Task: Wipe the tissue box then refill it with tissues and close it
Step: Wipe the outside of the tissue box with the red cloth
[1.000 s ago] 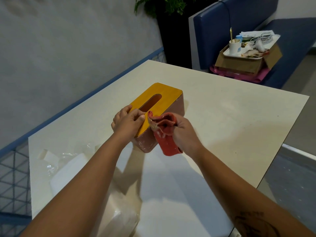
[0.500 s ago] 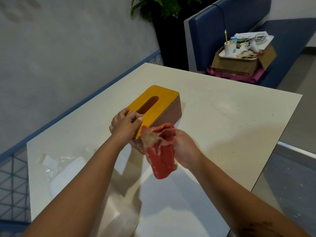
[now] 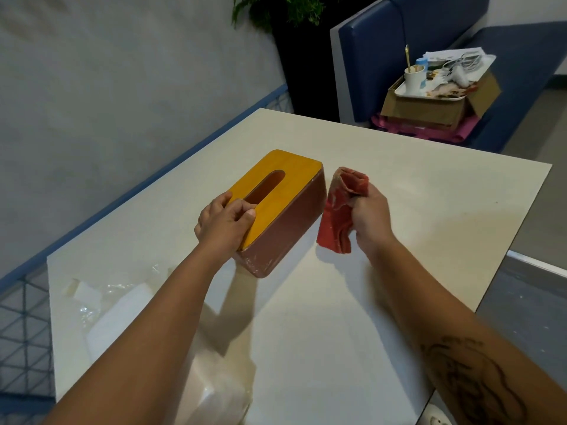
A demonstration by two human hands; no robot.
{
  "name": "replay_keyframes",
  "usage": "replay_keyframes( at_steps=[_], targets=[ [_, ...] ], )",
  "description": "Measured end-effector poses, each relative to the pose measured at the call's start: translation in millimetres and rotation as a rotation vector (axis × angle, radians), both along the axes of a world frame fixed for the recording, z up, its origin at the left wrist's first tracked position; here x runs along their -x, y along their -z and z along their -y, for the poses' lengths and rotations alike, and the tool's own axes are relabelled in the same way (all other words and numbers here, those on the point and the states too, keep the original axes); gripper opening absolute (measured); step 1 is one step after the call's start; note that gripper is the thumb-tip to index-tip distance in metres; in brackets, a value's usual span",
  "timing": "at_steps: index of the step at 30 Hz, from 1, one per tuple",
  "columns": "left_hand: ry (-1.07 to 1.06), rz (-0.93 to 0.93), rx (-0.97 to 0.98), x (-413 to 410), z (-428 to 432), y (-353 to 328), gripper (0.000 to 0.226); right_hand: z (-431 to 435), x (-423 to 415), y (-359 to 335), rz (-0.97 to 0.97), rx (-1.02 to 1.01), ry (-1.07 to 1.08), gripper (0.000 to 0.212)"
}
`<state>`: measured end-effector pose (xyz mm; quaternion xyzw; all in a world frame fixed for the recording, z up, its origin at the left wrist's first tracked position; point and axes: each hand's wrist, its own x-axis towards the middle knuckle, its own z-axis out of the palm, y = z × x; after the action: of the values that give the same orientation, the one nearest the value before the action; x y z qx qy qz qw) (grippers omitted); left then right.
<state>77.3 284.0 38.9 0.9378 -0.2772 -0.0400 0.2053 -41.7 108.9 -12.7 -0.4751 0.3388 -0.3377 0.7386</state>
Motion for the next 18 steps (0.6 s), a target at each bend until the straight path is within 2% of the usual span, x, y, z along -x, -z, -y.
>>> replay_keyframes(
  at_steps=[3,9,12,18],
  targets=[
    [0.001,-0.003,0.000,0,0,-1,0.013,-12,-12,9,-0.041,-0.002,-0.008,0.023],
    [0.001,-0.009,0.009,1,0,-1,0.017,-42,-11,20,-0.049,-0.045,-0.034,0.016],
    [0.003,-0.006,0.008,1,0,-1,0.014,-71,-7,20,-0.043,-0.111,-0.090,0.021],
    [-0.001,-0.014,0.009,0,0,-1,0.013,-115,6,13,-0.045,-0.051,-0.214,0.038]
  ],
)
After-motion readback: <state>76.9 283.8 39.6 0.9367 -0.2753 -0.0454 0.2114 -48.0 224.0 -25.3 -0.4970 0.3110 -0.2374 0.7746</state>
